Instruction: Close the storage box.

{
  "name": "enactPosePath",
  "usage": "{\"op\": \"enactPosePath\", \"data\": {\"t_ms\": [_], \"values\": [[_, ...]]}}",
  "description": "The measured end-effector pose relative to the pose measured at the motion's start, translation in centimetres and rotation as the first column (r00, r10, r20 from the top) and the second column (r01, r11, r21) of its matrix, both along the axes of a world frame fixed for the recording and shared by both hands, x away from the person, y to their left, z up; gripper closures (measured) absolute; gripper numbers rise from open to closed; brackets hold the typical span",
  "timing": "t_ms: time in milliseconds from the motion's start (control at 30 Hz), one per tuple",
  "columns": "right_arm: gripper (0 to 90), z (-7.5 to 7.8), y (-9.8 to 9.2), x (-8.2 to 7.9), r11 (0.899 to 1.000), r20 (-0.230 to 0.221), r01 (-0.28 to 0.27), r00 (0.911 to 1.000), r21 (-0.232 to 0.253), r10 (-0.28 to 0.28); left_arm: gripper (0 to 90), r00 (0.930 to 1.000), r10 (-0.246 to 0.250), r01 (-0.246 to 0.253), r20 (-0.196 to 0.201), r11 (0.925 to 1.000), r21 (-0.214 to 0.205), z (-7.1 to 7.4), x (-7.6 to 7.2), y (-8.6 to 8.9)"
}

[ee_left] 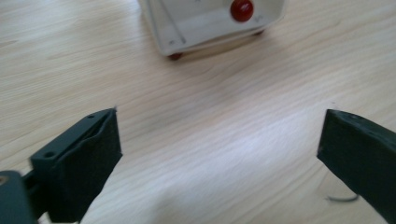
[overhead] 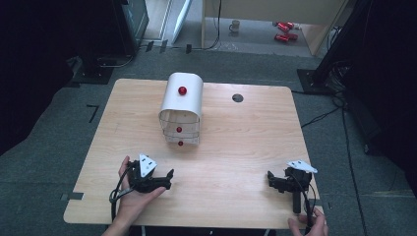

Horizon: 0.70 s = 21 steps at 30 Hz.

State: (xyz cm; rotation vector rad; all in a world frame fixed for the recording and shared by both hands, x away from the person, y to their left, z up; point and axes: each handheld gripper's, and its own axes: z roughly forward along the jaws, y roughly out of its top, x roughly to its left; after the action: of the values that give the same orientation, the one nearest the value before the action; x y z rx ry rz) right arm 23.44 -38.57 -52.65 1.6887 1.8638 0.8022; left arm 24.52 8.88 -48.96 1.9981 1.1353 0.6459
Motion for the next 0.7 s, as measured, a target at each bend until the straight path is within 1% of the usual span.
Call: {"op": "enactPosePath", "data": {"t_ms": [67,133,167,233,300,333,400,467,533,567,633,700], "values": [[0.0,0.0,0.0,0.0,1.000,0.000,0.000,1.0000,0.000,0.000,0.0,0.9999,0.002,-0.002,-0.012,0.9999,-0.011,-0.1,-0.3,1.1],[0.0,0.0,0.0,0.0,1.000,0.000,0.000,1.0000,0.000,0.000,0.0,0.9996,0.018,-0.018,-0.021,0.9998,-0.006,-0.1,-0.6,2.2],[0.0,0.0,0.0,0.0,1.000,0.000,0.000,1.0000,0.000,0.000,0.0,0.9992,0.023,-0.023,-0.032,0.9997,-0.010,-0.1,-0.7,2.8],[0.0,0.0,0.0,0.0,1.000,0.000,0.000,1.0000,0.000,0.000,0.0,0.9987,0.013,-0.014,-0.049,0.9997,-0.021,-0.2,-1.0,4.0],[0.0,0.0,0.0,0.0,1.000,0.000,0.000,1.0000,0.000,0.000,0.0,0.9979,0.013,-0.014,-0.063,0.9999,-0.005,-0.4,-1.3,5.1],[0.0,0.0,0.0,0.0,1.000,0.000,0.000,1.0000,0.000,0.000,0.0,0.9977,0.021,-0.021,-0.065,0.9998,0.004,-0.6,-1.4,5.6],[0.0,0.0,0.0,0.0,1.000,0.000,0.000,1.0000,0.000,0.000,0.0,0.9958,0.043,-0.042,-0.081,0.9990,0.013,-0.7,-1.6,6.8],[0.0,0.0,0.0,0.0,1.000,0.000,0.000,1.0000,0.000,0.000,0.0,0.9940,0.065,-0.065,-0.088,0.9979,0.008,-0.8,-1.7,7.9],[0.0,0.0,0.0,0.0,1.000,0.000,0.000,1.0000,0.000,0.000,0.0,0.9916,0.095,-0.093,-0.088,0.9955,0.018,-0.9,-1.8,9.1],[0.0,0.0,0.0,0.0,1.000,0.000,0.000,1.0000,0.000,0.000,0.0,0.9902,0.109,-0.106,-0.087,0.9938,0.033,-1.0,-1.8,9.6],[0.0,0.0,0.0,0.0,1.000,0.000,0.000,1.0000,0.000,0.000,0.0,0.9861,0.133,-0.130,-0.100,0.9910,0.031,-1.2,-1.8,10.8],[0.0,0.0,0.0,0.0,1.000,0.000,0.000,1.0000,0.000,0.000,0.0,0.9826,0.153,-0.149,-0.105,0.9879,0.042,-1.4,-1.9,11.7]]}}
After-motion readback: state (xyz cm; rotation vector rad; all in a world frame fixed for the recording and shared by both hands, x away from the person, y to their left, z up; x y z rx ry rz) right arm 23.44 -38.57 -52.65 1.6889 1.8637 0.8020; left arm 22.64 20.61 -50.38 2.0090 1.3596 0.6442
